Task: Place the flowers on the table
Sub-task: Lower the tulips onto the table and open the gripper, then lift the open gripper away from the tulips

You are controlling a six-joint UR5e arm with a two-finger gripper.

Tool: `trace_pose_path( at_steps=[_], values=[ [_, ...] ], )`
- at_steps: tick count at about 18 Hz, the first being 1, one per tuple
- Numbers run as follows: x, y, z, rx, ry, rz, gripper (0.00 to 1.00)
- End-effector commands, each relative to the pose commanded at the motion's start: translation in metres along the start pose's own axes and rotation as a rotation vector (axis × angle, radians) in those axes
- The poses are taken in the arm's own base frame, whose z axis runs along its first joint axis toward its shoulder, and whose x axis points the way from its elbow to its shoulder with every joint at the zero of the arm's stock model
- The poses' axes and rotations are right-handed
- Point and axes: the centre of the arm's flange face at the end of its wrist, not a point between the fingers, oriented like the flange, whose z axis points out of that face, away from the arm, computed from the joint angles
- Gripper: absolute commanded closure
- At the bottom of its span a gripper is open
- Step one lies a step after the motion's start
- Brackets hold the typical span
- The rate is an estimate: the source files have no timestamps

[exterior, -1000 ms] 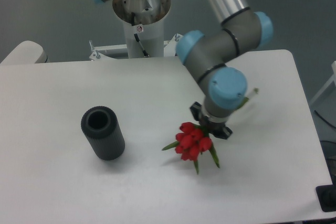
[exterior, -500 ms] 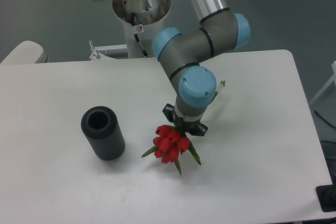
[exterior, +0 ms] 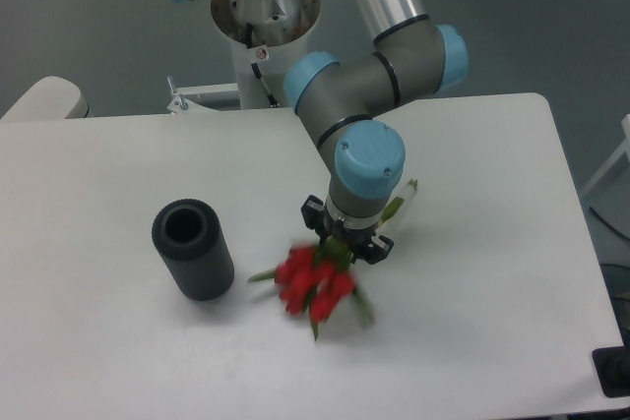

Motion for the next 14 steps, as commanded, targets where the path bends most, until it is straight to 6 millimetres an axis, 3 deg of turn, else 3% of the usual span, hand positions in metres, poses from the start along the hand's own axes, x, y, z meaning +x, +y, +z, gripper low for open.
trace_pose_path(
  at_steps=[3, 7, 14],
  values=[
    [-0.015, 0.016, -0.013, 0.011, -0.015, 0.048, 0.0],
    [-0.038, 0.021, -0.027, 0.019, -0.046, 0.135, 0.0],
    [-0.108, 0.032, -0.02, 0.02, -0.094, 0.362, 0.0]
  ],
)
